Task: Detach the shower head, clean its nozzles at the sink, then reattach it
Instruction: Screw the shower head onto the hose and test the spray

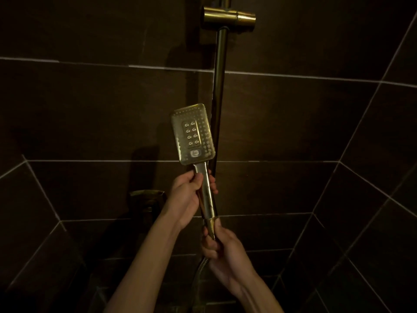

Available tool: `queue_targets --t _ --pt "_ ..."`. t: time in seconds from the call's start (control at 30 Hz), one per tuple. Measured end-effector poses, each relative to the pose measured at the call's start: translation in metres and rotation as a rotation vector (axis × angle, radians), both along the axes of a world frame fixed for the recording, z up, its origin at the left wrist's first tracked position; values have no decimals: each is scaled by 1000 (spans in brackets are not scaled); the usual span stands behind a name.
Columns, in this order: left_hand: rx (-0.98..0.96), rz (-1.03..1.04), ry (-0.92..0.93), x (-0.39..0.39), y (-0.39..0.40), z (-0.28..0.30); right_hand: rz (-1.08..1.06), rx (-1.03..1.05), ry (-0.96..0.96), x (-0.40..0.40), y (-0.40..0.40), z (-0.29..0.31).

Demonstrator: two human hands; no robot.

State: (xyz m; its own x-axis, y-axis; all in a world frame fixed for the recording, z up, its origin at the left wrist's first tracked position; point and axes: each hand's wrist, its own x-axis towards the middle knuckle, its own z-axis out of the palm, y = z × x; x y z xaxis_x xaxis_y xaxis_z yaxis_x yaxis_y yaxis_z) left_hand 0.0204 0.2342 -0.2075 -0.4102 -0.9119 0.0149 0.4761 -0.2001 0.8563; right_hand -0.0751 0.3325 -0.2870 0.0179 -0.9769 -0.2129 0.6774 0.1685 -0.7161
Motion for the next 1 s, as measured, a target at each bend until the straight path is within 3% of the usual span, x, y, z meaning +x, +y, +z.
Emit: queue_targets --t 0.4,0.57,0.67,0.83,1.0 --pt "-61 -72 -195 -6 32 -42 72 28 -10 -23 12 -22" --pt "49 -23 -141 -19 44 -56 239 39 343 -57 18 -28" --pt "76 4 -230 -26 49 -68 160 44 454 -90 18 -24" --pt "91 -87 -367 -43 64 -92 15 -81 438 -123 7 -14" --pt "169 -161 -333 -68 80 -107 174 -111 266 -124 2 -22"
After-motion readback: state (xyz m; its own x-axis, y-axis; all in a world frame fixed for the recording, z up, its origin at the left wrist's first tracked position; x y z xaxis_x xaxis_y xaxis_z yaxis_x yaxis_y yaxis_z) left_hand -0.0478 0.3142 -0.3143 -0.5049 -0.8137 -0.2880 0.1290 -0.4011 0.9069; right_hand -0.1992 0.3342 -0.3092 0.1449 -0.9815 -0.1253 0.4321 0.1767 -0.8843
